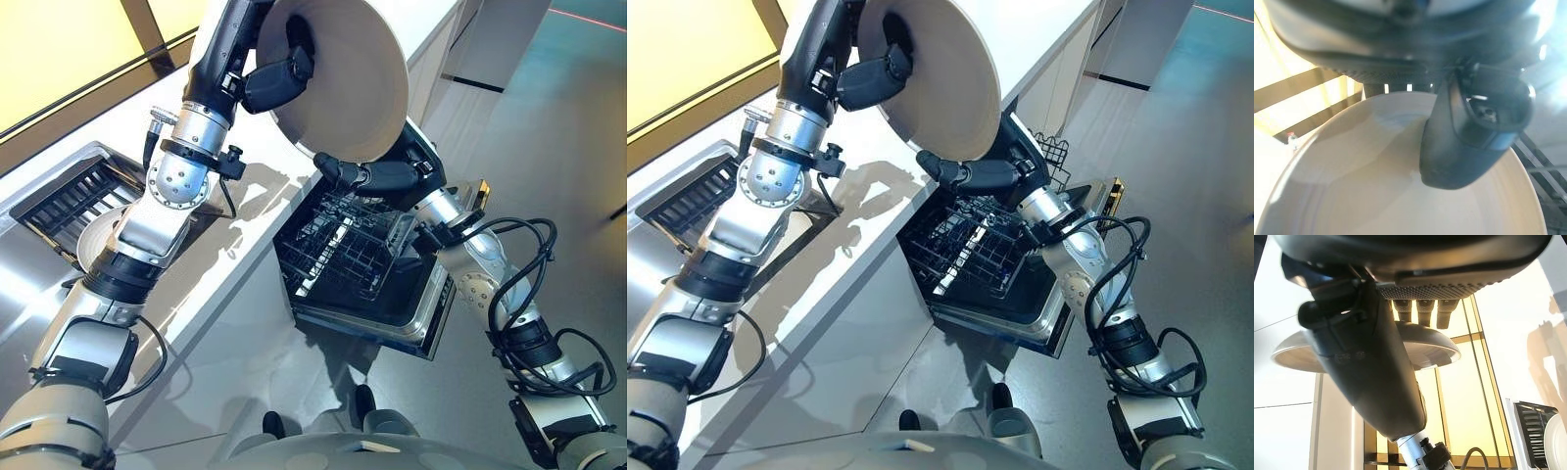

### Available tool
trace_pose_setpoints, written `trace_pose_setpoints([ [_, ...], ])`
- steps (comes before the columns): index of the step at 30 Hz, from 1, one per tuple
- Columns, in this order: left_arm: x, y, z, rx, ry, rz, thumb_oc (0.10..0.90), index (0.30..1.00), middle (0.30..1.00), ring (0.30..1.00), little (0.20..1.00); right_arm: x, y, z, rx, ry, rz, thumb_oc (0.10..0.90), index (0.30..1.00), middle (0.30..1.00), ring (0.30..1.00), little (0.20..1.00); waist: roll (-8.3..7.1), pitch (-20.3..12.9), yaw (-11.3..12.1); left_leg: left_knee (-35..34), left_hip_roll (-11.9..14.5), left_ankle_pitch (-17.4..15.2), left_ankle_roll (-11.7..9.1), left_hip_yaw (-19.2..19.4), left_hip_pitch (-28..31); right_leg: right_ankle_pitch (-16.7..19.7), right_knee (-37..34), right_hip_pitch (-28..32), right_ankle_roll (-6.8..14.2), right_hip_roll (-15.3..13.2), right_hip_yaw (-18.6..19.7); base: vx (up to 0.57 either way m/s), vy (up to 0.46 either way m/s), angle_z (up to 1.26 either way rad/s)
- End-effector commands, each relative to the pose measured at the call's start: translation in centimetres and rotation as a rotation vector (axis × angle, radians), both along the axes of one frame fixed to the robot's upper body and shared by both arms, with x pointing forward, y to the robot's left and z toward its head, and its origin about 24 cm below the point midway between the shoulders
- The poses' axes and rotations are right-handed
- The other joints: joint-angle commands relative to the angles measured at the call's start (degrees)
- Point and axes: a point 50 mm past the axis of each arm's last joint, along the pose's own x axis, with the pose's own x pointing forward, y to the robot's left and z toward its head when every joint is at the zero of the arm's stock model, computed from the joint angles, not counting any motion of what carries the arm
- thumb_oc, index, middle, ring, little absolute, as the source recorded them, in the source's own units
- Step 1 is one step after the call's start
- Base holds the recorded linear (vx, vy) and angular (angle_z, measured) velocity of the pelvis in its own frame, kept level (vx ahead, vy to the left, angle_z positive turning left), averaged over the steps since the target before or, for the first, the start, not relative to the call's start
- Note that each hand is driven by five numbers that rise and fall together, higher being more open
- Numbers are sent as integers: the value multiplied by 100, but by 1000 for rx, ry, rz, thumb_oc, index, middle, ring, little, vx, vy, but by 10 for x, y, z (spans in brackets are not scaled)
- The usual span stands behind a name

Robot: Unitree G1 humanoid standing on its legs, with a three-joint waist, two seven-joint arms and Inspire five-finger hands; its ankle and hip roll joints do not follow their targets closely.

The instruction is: Pick up plates and place into dishwasher.

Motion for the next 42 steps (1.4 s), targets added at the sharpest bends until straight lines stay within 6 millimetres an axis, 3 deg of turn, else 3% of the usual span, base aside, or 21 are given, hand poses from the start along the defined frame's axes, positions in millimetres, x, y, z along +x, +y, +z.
trace_pose_setpoints([
  [1,2,4,22,-57,-138,6,100,300,300,300,200,-14,6,60,185,-285,75,751,858,858,858,851,-50,-732,-74,11,-440,-347,283,-101,54,-128,44,256,0,436,-102,0,0,0],
  [2,2,5,19,-55,-129,6,100,300,300,300,200,-14,4,59,194,-280,66,536,674,674,674,636,-49,-732,-80,11,-440,-347,284,-97,58,-125,43,257,-2,440,-93,0,0,0],
  [3,3,4,17,-54,-122,5,100,300,300,300,200,-14,3,59,202,-278,55,191,378,378,378,291,-48,-732,-85,11,-438,-348,285,-92,60,-123,43,257,-3,442,-85,3,10,-3],
  [4,3,4,16,-54,-120,4,100,300,300,300,200,-13,3,59,207,-278,49,100,300,300,300,200,-48,-732,-88,11,-438,-349,286,-90,61,-123,42,258,-2,443,-82,-1,8,-4],
  [25,11,16,-14,-87,-3,63,100,300,300,300,200,-12,-11,57,267,-291,-47,100,300,300,300,200,-38,-725,-68,11,-435,-355,298,-50,78,-99,24,267,10,432,-94,0,0,0],
  [27,12,16,-16,-88,16,66,396,554,554,554,496,-11,-11,56,252,-293,-61,100,300,300,300,200,-37,-724,-62,11,-438,-351,299,-51,75,-97,23,266,9,431,-102,0,0,0],
  [28,12,16,-16,-86,21,65,800,900,900,900,900,-11,-12,56,248,-293,-64,100,300,300,300,200,-37,-723,-60,11,-437,-352,301,-51,77,-97,23,267,11,429,-108,0,0,0],
  [32,10,21,-21,-81,54,58,800,900,900,900,900,-10,-18,54,208,-292,-113,100,300,300,300,200,-40,-714,-32,11,-436,-353,298,-69,77,-97,22,271,20,416,-139,0,0,0],
  [42,-9,34,-34,-86,212,-73,800,900,900,900,900,-13,-57,42,110,-274,-303,100,300,300,300,200,-48,-654,84,11,-432,-337,302,-180,62,-98,26,288,33,396,-228,0,0,0],
])
